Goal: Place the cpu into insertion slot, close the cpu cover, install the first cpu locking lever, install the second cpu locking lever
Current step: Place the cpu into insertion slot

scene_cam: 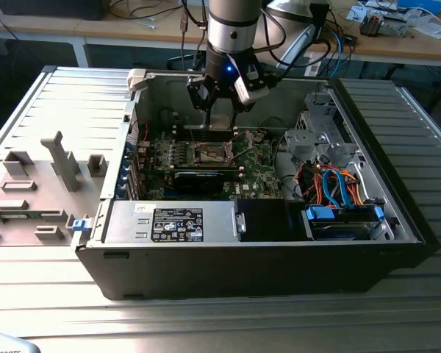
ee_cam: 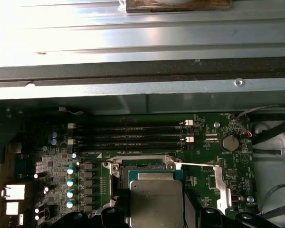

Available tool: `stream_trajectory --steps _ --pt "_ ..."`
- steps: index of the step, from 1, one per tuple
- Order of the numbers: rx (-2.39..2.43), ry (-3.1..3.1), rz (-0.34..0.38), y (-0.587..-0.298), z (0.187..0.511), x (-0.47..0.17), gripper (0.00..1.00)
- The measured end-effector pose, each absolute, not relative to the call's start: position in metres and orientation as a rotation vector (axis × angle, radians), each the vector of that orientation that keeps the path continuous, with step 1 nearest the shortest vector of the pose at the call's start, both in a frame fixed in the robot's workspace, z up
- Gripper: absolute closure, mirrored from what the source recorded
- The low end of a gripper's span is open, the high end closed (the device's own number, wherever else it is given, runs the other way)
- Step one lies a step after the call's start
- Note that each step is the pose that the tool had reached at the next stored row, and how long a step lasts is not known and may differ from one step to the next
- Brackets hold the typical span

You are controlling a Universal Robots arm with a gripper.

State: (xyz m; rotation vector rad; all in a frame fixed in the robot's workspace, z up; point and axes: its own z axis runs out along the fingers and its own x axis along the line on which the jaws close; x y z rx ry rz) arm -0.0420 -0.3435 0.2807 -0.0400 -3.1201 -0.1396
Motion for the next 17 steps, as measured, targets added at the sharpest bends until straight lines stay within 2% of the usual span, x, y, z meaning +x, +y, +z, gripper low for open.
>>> stream_trajectory --steps 2,4,15,16,17 --pt "-0.040 -3.120 -0.140 -0.343 0.280 -0.042 0.46" --pt "-0.040 -3.120 -0.140 -0.343 0.262 -0.042 0.46" --pt "-0.040 -3.120 -0.140 -0.343 0.260 -0.042 0.46" --pt "-0.041 -3.121 -0.127 -0.343 0.260 -0.042 0.46" --pt "-0.041 -3.122 -0.084 -0.343 0.260 -0.042 0.46"
